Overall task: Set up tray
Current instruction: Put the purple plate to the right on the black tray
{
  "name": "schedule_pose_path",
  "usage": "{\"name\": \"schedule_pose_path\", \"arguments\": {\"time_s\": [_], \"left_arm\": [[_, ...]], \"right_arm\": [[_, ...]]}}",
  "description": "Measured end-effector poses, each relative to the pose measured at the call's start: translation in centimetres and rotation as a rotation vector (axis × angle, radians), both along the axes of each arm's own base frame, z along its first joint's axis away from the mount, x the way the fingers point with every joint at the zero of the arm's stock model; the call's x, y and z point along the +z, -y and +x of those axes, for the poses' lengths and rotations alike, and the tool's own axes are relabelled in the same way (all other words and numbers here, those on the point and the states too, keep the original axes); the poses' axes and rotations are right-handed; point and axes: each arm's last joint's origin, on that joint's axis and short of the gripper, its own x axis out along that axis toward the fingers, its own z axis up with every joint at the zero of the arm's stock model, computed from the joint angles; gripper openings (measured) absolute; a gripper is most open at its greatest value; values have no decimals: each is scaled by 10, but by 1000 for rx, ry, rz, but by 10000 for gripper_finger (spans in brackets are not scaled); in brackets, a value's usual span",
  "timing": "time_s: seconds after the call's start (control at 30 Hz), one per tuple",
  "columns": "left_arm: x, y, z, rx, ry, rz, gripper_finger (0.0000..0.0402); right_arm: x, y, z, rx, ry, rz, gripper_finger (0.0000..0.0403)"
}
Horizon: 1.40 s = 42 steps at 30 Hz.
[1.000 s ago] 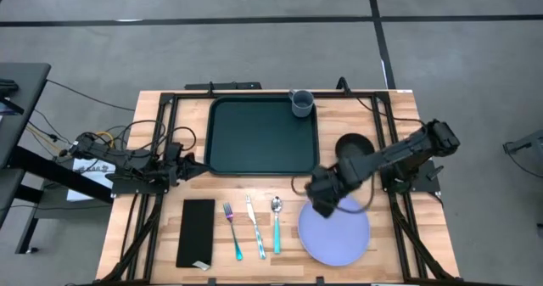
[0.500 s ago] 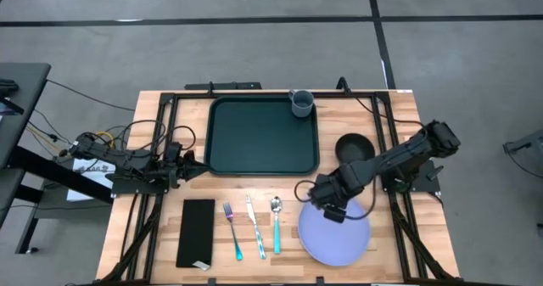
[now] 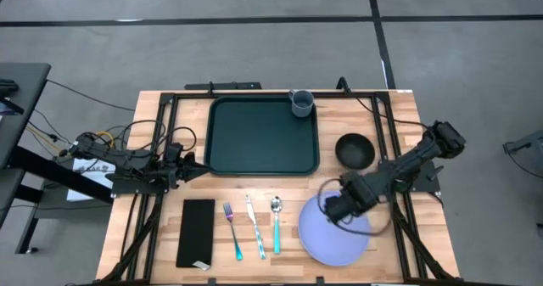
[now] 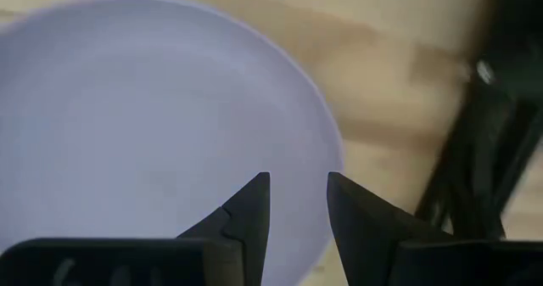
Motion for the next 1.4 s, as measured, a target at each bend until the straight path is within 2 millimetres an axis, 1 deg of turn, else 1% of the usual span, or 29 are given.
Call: {"name": "schedule_pose_path", "arguments": {"time_s": [0.1, 0.27, 0.33, 0.4, 0.53, 0.63, 0.77, 0.87, 0.97, 1.03, 1.2, 1.3, 1.4], "left_arm": [[0, 0, 0, 0, 0, -1, 69], [0, 0, 0, 0, 0, -4, 69], [0, 0, 0, -2, -1, -15, 69], [0, 0, 0, -2, -1, -17, 69], [0, 0, 0, -3, -1, -17, 69], [0, 0, 0, -16, -2, -16, 69], [0, 0, 0, -18, -2, -16, 69], [0, 1, 0, -19, -2, -18, 69], [0, 0, 0, -19, -2, -18, 69], [0, 1, 0, -19, -2, -18, 69], [0, 1, 0, -19, -2, -21, 69], [0, 0, 0, -19, -2, -23, 69], [0, 1, 0, -20, -2, -26, 69]], "right_arm": [[0, -17, -12, -81, -18, -4, 113], [0, -47, -32, -214, 5, -2, 113], [-1, -57, -40, -221, 3, 11, 113], [-1, -62, -44, -217, -22, 30, 113], [-3, -62, -41, -223, 2, 9, 113], [-7, -58, -34, -239, 32, -14, 113], [-20, -53, -27, -260, 71, 18, 113], [-25, -55, -17, -211, 173, 54, 113], [-25, -53, 1, -130, 309, 98, 113], [-22, -48, 15, -49, 380, 132, 113], [-6, -35, 48, 201, 540, 241, 113], [3, -27, 60, 297, 586, 288, 113], [11, -24, 65, 366, 607, 307, 113]]}}
